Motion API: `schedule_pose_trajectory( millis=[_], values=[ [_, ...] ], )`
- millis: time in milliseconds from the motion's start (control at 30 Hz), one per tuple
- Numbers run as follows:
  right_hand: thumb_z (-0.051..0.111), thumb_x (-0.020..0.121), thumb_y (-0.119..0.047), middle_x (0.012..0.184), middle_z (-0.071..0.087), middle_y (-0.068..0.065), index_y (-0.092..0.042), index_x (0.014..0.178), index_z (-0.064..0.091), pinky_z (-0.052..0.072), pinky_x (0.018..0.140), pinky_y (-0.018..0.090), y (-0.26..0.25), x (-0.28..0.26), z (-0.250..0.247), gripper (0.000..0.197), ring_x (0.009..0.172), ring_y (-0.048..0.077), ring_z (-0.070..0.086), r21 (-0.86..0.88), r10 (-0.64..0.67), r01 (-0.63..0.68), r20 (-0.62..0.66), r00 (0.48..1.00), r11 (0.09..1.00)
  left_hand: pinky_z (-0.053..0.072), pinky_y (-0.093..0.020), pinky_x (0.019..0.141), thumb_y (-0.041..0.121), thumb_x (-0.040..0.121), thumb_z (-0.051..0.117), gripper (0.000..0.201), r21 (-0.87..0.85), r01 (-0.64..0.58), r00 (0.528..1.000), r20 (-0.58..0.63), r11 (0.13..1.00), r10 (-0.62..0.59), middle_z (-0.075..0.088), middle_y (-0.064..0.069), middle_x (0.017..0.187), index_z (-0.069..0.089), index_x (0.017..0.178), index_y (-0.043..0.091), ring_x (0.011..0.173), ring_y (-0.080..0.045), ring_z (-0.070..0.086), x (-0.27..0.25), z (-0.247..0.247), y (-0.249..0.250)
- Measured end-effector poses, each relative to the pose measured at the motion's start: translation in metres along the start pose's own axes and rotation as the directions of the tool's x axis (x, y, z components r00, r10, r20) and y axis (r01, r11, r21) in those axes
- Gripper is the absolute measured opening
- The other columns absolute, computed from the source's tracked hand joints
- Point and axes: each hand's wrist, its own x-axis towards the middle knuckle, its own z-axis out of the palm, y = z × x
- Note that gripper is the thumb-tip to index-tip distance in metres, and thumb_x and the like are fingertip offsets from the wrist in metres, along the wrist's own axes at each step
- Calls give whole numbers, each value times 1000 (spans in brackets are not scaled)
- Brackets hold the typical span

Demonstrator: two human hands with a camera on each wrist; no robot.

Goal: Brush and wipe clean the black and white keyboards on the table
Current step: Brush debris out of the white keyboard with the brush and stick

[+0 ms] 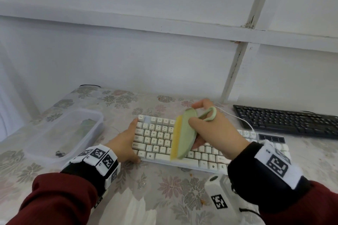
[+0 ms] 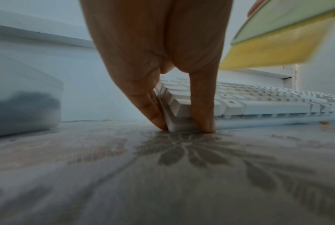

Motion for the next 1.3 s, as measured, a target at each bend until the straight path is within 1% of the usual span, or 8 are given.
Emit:
schedule_pose_trajectory(
  millis=[133,233,333,467,633,800,933,1300],
  values=[
    [47,90,-7,99,63,19,-20,115,40,60,59,41,-1,14,8,28,72,32,70,-23,-56,55,-44,997,998,49,-31,92,12,63,81,126,17,4,1000,-8,1000,-4,54,1,122,-13,144,33,103,-15,56,0,0,1],
    [47,91,-9,102,61,18,-21,115,38,60,57,36,4,17,18,29,76,30,69,-71,-41,40,-7,999,997,48,-32,94,13,63,81,126,26,13,1000,-8,1000,-13,53,0,125,-13,144,34,105,-16,56,0,0,1],
    [46,92,-10,92,60,13,-19,116,37,59,54,32,10,13,23,27,65,26,65,-137,-6,12,50,999,990,47,-32,95,12,63,81,126,26,20,1000,-7,999,-20,52,-1,126,-13,144,34,106,-16,55,-1,0,1],
    [46,92,-11,71,48,4,-17,115,37,60,58,38,21,0,28,26,47,14,56,-193,42,-13,147,988,981,47,-31,93,10,63,81,125,14,6,1000,-3,1000,-6,53,0,125,-11,145,32,104,-15,55,0,0,2],
    [50,90,-13,77,54,7,-21,113,41,59,66,47,20,-18,25,26,58,23,62,-189,124,-72,278,953,979,49,-32,92,11,62,81,125,5,-4,1000,-2,1000,4,54,0,123,-11,144,33,104,-16,57,0,-1,1],
    [48,91,-9,86,59,10,-19,116,41,59,56,35,-1,-1,15,28,59,20,64,-121,-17,28,93,996,992,47,-32,95,13,63,81,128,18,15,1000,8,1000,-15,53,-1,125,-15,144,33,106,-16,56,-1,-1,1],
    [46,92,-9,97,62,19,-21,117,37,60,61,42,-7,23,19,30,73,33,69,-118,-89,87,-7,996,989,47,-31,95,12,65,81,127,24,20,1000,10,1000,-20,52,-1,127,-17,144,32,106,-16,55,-2,-2,4],
    [46,93,-12,95,57,15,-19,117,34,59,55,32,10,18,29,27,60,23,62,-165,30,-9,126,992,986,49,-26,87,9,63,81,126,-11,-2,1000,8,1000,2,55,3,119,-13,145,32,100,-12,57,-1,-1,3]
  ],
)
